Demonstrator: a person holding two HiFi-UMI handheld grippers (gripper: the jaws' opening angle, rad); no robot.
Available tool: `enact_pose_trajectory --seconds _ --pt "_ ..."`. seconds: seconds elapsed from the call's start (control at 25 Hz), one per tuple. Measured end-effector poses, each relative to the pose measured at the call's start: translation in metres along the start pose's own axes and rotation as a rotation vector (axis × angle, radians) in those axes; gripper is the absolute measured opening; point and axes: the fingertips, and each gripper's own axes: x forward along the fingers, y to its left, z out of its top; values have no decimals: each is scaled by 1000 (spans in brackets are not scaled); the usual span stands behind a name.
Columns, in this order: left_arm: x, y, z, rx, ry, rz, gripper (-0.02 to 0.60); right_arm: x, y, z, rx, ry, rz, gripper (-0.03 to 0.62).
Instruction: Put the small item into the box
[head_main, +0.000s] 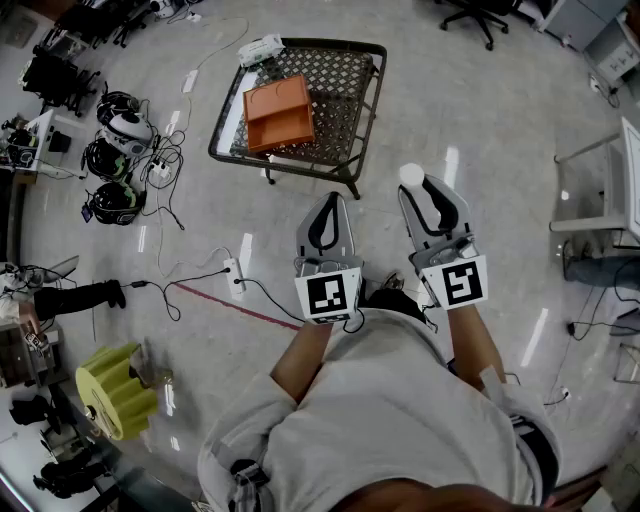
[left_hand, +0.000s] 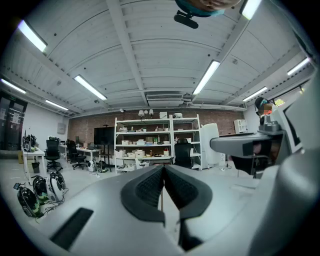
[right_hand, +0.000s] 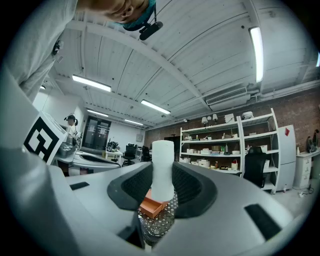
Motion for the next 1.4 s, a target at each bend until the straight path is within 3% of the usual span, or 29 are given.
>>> enact_pose_trajectory --seconds 0.12,0.44,0.64,0.88,1.4 --pt "-2 -5 -1 -2 4 7 9 -3 2 0 43 6 13 118" --pt "-10 4 -11 -21 18 83 9 6 6 -12 30 -5 82 120" --pt "-14 44 -25 -26 59 131 9 41 29 -14 27 -2 134 120" --pt "4 93 -24 -54 52 177 9 91 48 -13 31 49 194 120" --pt "25 194 -40 -100 67 215 9 190 88 -21 -15 81 248 120"
